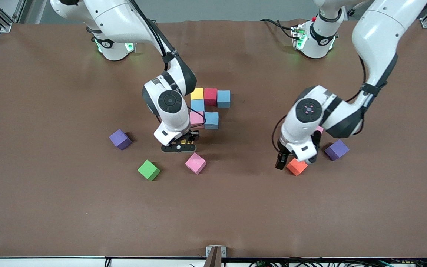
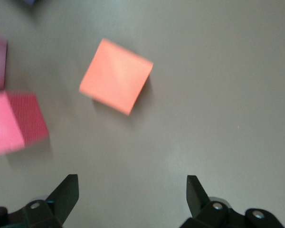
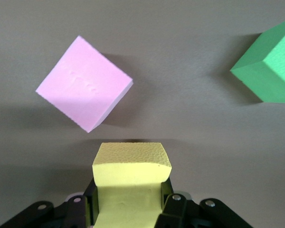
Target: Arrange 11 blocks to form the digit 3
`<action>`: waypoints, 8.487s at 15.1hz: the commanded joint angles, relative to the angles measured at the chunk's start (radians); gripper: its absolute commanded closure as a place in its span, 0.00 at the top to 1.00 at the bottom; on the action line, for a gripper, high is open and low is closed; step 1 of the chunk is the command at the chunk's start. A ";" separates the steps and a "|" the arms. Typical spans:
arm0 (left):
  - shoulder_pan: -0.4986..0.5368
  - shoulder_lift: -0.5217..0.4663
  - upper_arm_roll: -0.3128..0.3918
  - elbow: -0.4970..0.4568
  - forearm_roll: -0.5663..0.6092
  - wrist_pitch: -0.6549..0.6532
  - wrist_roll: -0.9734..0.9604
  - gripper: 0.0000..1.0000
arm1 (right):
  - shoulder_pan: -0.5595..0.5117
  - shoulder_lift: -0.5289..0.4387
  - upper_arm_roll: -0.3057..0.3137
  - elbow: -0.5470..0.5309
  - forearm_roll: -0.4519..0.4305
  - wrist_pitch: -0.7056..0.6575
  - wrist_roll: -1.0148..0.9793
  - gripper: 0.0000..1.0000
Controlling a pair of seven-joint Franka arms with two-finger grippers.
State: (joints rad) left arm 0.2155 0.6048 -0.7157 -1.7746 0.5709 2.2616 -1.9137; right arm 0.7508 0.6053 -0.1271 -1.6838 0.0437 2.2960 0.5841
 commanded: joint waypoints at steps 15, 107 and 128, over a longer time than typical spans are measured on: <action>0.071 0.104 0.035 0.043 0.084 -0.008 0.377 1.00 | 0.094 0.042 -0.005 0.012 0.011 -0.012 0.059 0.11; -0.472 0.121 0.036 0.043 0.011 -0.063 -0.863 1.00 | -0.136 0.055 -0.014 0.272 0.082 -0.228 0.554 1.00; 0.647 -0.203 -0.598 -0.431 -0.065 -0.093 -0.277 1.00 | -0.051 0.376 -0.014 0.559 0.030 -0.130 0.795 0.90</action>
State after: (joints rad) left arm 0.6680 0.4414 -1.1874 -2.0838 0.4625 2.1179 -2.2291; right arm 0.6803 0.9786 -0.1420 -1.1225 0.0807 2.1629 1.3487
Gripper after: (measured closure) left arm 0.000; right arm 0.044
